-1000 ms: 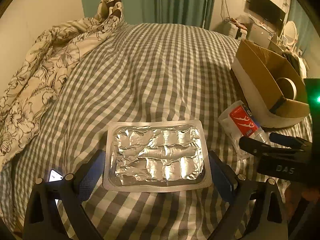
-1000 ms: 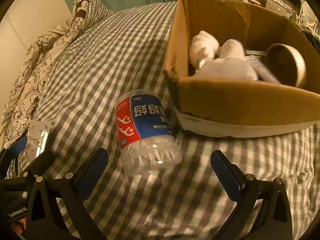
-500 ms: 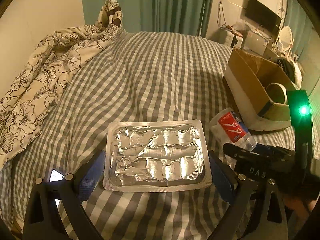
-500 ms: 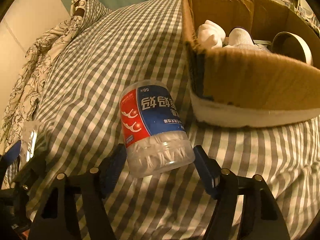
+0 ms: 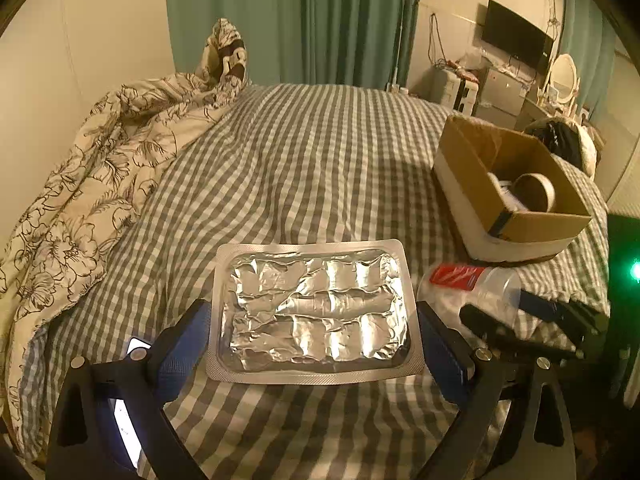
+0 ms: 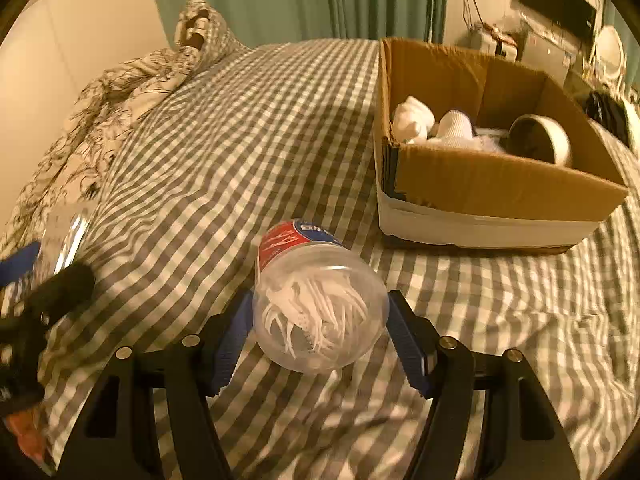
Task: Organize objects
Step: 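Grasp the foil blister pack with the left gripper while the right gripper grasps the water bottle, then carry the blister pack into the box with the left gripper while the right gripper drops the bottle in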
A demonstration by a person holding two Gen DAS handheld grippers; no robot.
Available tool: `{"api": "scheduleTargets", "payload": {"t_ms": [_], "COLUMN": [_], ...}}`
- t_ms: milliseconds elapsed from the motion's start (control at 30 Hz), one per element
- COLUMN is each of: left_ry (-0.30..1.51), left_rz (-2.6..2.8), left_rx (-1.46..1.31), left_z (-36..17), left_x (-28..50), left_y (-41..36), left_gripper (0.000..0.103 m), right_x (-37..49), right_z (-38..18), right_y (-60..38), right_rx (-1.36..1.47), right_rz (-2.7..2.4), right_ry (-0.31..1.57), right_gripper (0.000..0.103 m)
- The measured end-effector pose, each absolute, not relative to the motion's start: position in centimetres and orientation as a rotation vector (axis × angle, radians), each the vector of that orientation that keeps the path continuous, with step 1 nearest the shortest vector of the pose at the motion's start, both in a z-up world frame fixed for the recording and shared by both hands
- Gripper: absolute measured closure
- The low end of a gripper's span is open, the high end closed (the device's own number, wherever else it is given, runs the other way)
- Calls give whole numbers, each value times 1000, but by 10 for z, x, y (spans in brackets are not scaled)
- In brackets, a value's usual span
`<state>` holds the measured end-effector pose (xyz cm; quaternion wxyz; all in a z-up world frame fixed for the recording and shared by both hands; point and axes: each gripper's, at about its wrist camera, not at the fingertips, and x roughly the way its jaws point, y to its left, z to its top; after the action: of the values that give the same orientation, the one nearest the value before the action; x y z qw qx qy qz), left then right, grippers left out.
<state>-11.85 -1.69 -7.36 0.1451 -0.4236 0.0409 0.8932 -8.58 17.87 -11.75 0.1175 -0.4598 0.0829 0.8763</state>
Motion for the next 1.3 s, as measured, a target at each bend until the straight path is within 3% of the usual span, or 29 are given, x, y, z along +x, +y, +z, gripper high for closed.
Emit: {"api": "scheduleTargets", "payload": {"t_ms": [500,800,1300], "left_ry": [139,150,242], "left_rz": [2549,2519,2373], "left_rx": [-1147,-1115,-938], "left_z": [-48,-32,20], "left_x": [-90,-95,-153], "left_y": [0,24,165], "left_gripper": [4,4,4], "right_x": [-26,-10,-45], "right_z": [-66,-28,66], "right_y": [177,199,315], "right_rx": [-1149,-1009,-745], "right_rz": [2671,2661,2626], "right_ry": [358,294,293], "right_gripper": [38,38,38]}}
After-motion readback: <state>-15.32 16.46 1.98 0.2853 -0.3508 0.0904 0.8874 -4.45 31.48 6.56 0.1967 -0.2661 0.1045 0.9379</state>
